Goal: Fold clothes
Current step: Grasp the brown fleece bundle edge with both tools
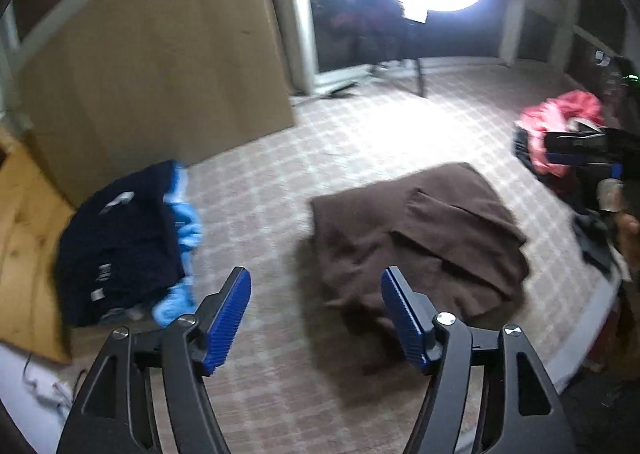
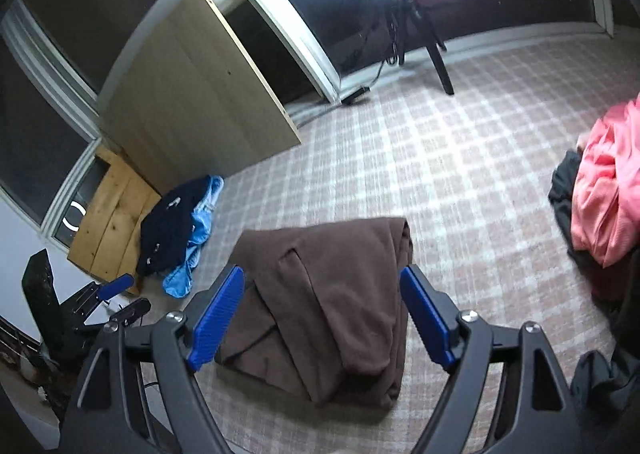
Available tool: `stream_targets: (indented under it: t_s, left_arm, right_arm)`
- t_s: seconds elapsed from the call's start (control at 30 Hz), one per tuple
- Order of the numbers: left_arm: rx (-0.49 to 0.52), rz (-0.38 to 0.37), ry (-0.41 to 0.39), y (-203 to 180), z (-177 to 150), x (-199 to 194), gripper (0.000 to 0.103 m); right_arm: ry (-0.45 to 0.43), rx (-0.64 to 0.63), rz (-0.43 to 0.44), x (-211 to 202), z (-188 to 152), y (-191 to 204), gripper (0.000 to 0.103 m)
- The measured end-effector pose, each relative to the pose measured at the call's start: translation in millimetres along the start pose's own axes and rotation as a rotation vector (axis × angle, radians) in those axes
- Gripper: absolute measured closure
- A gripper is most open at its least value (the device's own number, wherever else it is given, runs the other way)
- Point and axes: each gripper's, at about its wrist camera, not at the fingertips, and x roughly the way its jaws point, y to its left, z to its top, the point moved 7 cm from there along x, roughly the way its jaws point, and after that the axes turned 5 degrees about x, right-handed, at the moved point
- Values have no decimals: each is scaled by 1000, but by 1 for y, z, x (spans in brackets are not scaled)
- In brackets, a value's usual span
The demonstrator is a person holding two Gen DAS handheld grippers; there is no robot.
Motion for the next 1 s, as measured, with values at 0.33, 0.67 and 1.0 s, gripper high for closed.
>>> stream_targets:
  t_s: [0.33,0.67,1.0]
  left_arm:
    - [-167,-74,95,24,-18,30,33]
    - [-187,-304,218,5,-30,101,28]
    - [-102,-381,273,-28,-26,141,28]
  right_arm:
    - [-58,-41,-52,27,-11,-16,23]
    - [49,17,-225,66,-37,-47,23]
    - [97,8,-275,102,-42,-56,23]
